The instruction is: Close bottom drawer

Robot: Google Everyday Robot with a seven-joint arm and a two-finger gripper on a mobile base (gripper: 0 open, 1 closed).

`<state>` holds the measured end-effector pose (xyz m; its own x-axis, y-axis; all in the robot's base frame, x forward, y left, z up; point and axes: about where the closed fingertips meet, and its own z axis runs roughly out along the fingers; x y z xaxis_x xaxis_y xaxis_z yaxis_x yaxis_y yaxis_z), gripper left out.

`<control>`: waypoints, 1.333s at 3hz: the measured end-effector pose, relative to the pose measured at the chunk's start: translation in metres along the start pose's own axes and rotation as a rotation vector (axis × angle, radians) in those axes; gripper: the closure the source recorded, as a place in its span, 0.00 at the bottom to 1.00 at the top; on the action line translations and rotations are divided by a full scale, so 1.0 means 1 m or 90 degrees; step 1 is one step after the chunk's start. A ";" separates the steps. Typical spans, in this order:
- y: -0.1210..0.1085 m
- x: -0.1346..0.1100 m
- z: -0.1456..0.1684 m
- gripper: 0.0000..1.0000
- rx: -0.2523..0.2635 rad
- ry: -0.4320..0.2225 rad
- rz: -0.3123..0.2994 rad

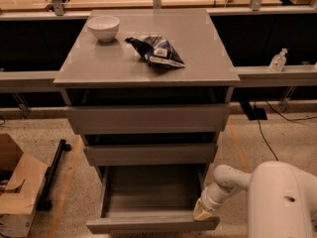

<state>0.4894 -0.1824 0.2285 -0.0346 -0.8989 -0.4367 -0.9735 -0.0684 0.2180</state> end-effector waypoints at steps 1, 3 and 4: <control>0.019 -0.026 -0.021 0.29 0.035 0.033 -0.039; 0.040 -0.055 -0.061 0.18 0.096 0.108 -0.075; 0.046 -0.033 -0.059 0.41 0.087 0.109 -0.039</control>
Offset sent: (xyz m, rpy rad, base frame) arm -0.0430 0.0478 0.1369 -0.1804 -0.3134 0.1550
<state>0.4590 -0.1810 0.3045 0.0523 -0.9562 -0.2879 -0.9947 -0.0754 0.0699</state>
